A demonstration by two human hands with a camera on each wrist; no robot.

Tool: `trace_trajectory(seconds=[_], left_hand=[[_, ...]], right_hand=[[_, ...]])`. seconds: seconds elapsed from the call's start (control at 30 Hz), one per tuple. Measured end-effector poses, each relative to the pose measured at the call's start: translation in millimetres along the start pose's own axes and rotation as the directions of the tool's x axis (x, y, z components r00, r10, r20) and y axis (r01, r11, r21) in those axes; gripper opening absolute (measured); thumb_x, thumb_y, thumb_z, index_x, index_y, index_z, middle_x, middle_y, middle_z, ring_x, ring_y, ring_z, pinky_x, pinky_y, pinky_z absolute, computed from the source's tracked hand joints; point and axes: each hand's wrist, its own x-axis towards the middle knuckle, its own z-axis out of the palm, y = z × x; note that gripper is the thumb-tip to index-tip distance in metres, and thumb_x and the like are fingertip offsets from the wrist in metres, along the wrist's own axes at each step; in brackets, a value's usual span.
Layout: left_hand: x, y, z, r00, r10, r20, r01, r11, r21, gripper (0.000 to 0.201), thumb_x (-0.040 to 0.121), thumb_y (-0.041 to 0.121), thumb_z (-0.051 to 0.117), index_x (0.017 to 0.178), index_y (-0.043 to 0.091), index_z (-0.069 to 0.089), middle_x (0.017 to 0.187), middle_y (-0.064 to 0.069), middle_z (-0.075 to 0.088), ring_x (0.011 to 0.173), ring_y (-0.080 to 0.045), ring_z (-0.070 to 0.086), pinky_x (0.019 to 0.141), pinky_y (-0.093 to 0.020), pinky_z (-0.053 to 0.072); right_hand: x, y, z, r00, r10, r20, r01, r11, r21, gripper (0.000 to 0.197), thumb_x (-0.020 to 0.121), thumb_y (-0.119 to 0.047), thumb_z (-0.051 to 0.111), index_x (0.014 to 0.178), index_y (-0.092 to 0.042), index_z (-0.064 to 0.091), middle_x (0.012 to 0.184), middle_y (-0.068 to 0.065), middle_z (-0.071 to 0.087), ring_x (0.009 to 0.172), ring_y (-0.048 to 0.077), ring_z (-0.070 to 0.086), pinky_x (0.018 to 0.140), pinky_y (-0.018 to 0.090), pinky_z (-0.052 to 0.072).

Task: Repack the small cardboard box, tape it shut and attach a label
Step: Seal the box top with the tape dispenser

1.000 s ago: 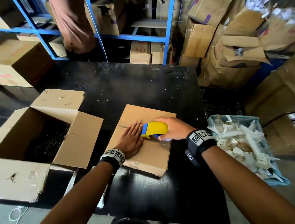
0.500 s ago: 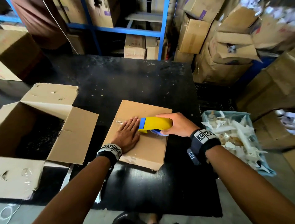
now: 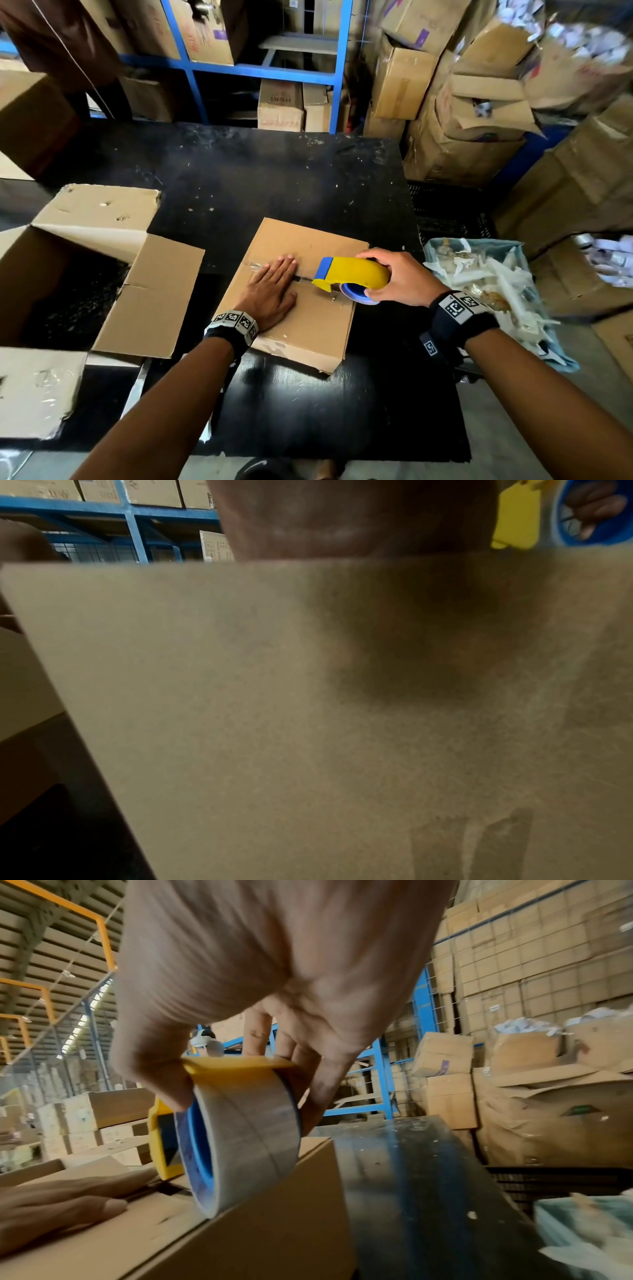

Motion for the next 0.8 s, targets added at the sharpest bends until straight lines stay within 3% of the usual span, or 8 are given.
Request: trace_trajectory(seconds=[0.1,0.23,0.57,0.8], left_hand=[[1,0,0,1.000,-0.004,0.008,0.004,1.000,-0.002,0.068,0.100,0.045,0.029,0.159,0.020,0.007,0.166,0.003,0.003,0.153,-0.012,0.000,0.125,-0.039,0.010],[0,0,0,1.000,0.005,-0.004,-0.005,1.000,-0.011,0.069,0.099,0.046,0.029,0.159,0.019,0.009,0.166,0.002,0.005,0.153,-0.013,0.002,0.125,-0.038,0.011],[-1,0,-2,1.000,0.012,0.012,-0.013,1.000,0.007,0.070,0.098,0.049,0.023,0.159,0.018,0.010,0.166,0.002,0.006,0.154,-0.015,0.003,0.124,-0.035,0.006],[0,6,-6,0.998,-0.002,0.066,-0.002,0.998,0.057,0.071,0.097,0.051,0.012,0.159,0.018,0.002,0.166,0.002,-0.003,0.154,-0.016,-0.004,0.125,-0.036,0.001]], right_hand=[[-15,12,-16,0.999,0.041,-0.002,-0.041,0.999,0.012,0.067,0.070,-0.019,0.087,0.129,-0.033,0.060,0.108,-0.015,0.069,0.099,0.007,0.068,0.084,0.027,0.057],[-31,22,-28,0.996,0.085,0.036,-0.086,0.996,0.040,0.068,0.068,-0.023,0.086,0.128,-0.041,0.059,0.110,-0.011,0.071,0.099,0.010,0.071,0.087,0.039,0.059],[-30,33,-17,0.992,0.091,0.085,-0.090,0.996,-0.013,0.076,0.063,-0.038,0.081,0.136,-0.038,0.058,0.134,-0.019,0.062,0.115,0.004,0.064,0.098,0.040,0.055],[-24,31,-20,0.994,0.050,0.099,-0.038,0.993,-0.113,0.076,0.069,-0.033,0.087,0.139,-0.031,0.059,0.135,-0.014,0.063,0.112,0.006,0.062,0.095,0.028,0.051]])
